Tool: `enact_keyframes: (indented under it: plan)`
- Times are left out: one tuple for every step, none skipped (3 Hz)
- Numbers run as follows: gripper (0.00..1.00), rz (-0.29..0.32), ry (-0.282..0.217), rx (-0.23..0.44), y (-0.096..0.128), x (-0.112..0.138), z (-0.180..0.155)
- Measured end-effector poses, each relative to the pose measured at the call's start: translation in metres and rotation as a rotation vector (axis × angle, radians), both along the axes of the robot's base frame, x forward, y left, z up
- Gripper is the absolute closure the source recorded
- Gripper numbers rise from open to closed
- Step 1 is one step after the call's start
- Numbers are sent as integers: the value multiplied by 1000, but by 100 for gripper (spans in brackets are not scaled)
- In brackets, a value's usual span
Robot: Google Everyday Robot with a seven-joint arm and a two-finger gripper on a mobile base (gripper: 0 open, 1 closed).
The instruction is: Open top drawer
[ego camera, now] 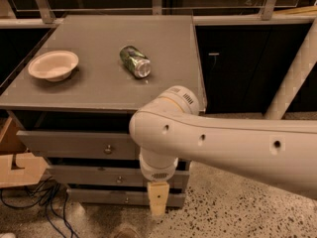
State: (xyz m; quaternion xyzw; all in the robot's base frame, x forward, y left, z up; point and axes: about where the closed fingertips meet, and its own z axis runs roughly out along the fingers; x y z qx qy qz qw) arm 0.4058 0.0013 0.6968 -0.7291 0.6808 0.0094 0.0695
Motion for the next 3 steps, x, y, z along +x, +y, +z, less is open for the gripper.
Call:
enact_keyframes:
  plan:
    - [0, 34, -3, -36, 12, 4, -18]
    - [0, 25, -8, -38, 10, 1, -18]
    - [0, -33, -7, 2, 18, 22, -33]
